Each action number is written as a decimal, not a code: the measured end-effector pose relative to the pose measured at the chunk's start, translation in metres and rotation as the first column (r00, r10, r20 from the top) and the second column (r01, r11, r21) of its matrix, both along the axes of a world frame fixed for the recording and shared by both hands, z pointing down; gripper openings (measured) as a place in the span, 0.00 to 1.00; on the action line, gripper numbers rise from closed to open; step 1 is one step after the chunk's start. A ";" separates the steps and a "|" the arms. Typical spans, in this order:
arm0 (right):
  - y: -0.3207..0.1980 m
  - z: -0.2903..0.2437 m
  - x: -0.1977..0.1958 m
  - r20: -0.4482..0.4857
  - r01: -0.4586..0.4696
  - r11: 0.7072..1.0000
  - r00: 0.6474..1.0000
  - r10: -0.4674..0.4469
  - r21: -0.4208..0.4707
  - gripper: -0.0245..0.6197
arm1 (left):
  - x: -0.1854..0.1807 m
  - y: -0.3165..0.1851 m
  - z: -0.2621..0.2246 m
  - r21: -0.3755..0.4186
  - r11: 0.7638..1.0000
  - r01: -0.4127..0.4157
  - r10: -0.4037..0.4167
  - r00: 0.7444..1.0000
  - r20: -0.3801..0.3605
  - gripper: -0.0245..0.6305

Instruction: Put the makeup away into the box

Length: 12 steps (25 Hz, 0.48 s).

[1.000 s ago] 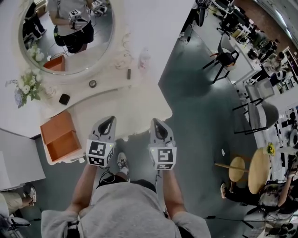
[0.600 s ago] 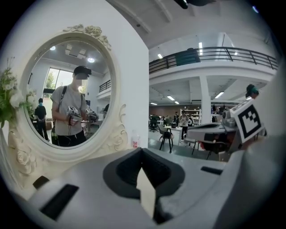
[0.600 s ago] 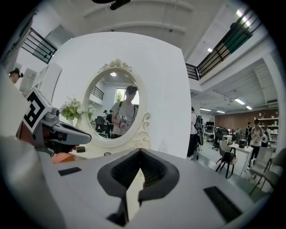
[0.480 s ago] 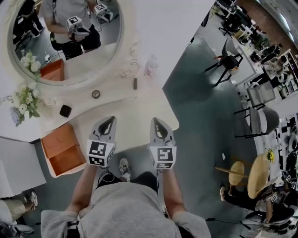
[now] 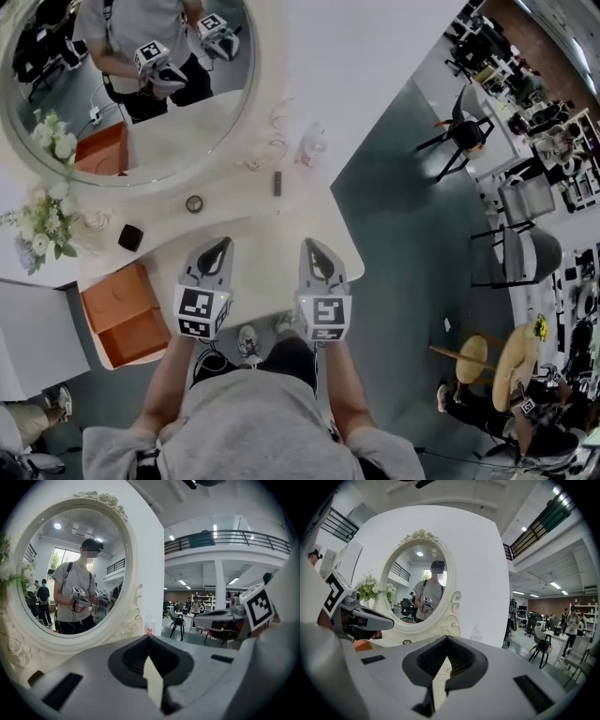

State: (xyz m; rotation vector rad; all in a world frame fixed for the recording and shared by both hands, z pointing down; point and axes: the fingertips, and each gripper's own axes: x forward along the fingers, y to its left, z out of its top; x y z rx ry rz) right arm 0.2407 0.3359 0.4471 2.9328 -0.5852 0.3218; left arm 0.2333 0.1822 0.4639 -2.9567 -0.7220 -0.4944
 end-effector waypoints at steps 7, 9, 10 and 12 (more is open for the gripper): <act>-0.008 0.020 0.052 0.038 0.068 0.998 0.997 -0.068 -0.003 0.05 | 0.037 -0.004 0.011 0.003 0.998 0.059 -0.059 0.998 0.020 0.04; -0.010 0.027 0.068 0.062 0.095 0.995 0.994 -0.094 -0.012 0.05 | 0.049 -0.003 0.015 0.008 0.997 0.079 -0.079 0.996 0.028 0.04; -0.011 0.031 0.076 0.077 0.108 0.994 0.991 -0.107 -0.012 0.05 | 0.053 -0.003 0.018 0.011 0.996 0.091 -0.092 0.995 0.036 0.04; -0.011 0.043 0.091 0.108 0.129 0.992 0.986 -0.129 -0.001 0.05 | 0.063 -0.004 0.026 0.016 0.992 0.123 -0.124 0.990 0.060 0.04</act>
